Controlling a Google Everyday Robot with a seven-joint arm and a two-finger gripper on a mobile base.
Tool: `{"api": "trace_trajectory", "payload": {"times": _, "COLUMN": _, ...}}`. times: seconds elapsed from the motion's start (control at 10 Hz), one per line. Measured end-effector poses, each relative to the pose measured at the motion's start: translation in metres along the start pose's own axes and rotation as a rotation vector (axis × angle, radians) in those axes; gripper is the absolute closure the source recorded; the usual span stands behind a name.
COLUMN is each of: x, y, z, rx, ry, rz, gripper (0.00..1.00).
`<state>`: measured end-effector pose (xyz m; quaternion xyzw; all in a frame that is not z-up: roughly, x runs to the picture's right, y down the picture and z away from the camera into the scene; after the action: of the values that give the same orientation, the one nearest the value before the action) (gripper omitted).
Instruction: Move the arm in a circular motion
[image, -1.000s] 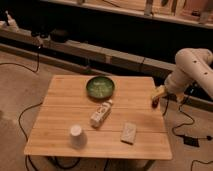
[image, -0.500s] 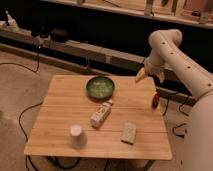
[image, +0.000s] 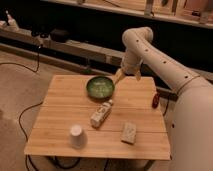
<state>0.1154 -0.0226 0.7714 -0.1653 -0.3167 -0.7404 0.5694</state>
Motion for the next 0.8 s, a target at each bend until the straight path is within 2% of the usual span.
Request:
{"api": "trace_trajectory", "payload": {"times": 0.2, "x": -0.021, "y": -0.030, "z": 0.000, "rx": 0.041, "ry": -0.004, "rz": -0.084, "gripper": 0.20}}
{"api": "trace_trajectory", "payload": {"times": 0.5, "x": -0.073, "y": -0.063, "z": 0.006, "rx": 0.083, "ry": -0.023, "rz": -0.229, "gripper": 0.20}}
{"api": "trace_trajectory", "payload": {"times": 0.8, "x": -0.144, "y": -0.067, "z": 0.018, "rx": 0.135, "ry": -0.047, "rz": -0.316, "gripper": 0.20}}
